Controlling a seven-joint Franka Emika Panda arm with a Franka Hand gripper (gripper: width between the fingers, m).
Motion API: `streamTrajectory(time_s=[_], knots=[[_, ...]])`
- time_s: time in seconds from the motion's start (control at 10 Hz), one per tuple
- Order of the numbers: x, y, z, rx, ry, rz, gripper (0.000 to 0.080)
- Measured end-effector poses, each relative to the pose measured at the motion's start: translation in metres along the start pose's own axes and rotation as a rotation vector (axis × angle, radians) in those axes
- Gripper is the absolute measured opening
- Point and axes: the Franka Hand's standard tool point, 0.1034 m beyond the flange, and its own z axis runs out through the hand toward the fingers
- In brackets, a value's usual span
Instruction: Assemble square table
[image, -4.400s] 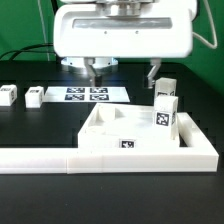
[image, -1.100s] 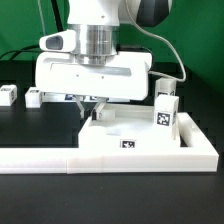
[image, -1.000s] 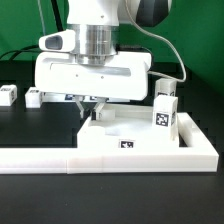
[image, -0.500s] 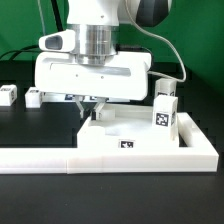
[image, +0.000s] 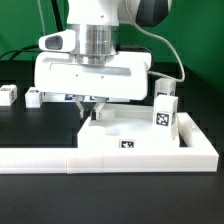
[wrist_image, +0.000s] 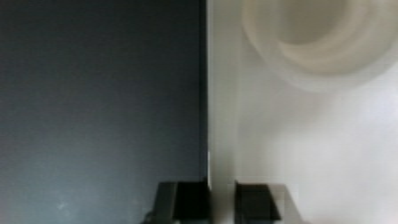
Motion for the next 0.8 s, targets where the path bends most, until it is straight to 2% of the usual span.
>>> streamTrajectory(time_s=[0.8], knots=[[0.0025,0.0057,-0.0004,-0.008,0.002,-0.438,0.0057]])
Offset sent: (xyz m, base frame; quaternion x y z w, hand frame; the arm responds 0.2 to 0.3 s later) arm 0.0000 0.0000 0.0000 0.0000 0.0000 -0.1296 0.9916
